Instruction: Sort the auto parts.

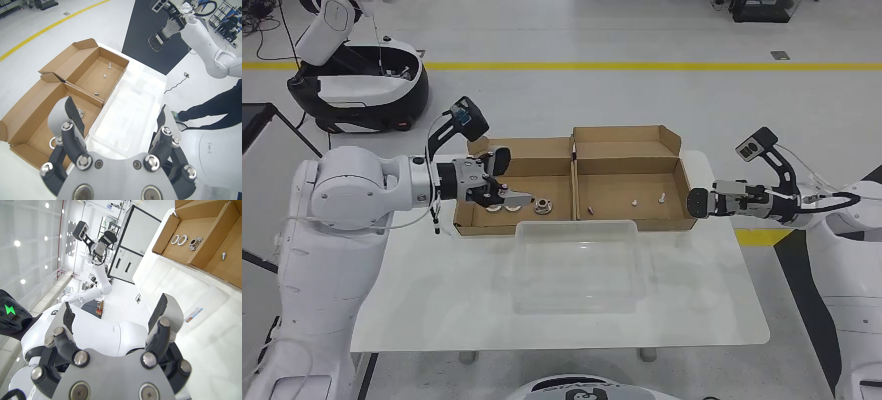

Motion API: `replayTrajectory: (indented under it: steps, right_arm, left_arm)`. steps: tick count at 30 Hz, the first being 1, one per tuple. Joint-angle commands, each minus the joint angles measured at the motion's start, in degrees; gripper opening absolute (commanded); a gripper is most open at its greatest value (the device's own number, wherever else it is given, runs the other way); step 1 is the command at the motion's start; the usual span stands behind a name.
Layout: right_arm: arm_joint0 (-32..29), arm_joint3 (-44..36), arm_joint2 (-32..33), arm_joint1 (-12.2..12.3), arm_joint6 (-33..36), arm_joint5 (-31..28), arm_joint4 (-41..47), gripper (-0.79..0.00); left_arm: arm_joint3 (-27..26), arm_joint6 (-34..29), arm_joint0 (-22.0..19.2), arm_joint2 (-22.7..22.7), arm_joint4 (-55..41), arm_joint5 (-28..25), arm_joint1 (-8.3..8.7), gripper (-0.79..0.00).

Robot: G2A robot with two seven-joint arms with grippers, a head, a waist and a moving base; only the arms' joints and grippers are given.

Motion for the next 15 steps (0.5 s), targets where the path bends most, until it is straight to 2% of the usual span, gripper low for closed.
replayTrajectory:
  steps: [1, 6, 15]
  right_arm:
    - [0.0, 0.0, 0.0, 0.0, 0.0, 0.0, 0.0, 0.0]
    - [0.0, 0.0, 0.0, 0.0, 0.0, 0.0, 0.0, 0.0]
    - [0.0, 0.0, 0.0, 0.0, 0.0, 0.0, 0.0, 0.0]
  left_arm:
    - [-1.21, -0.45, 1.68, -2.17, -1.83, -0.24, 0.4, 0.0]
    - [-2.72, -1.98, 4.43, -6.07, -6.36, -1.56, 1.3, 0.0]
    - [-2.75, -2.14, 4.5, -6.26, -6.63, -1.72, 1.35, 0.0]
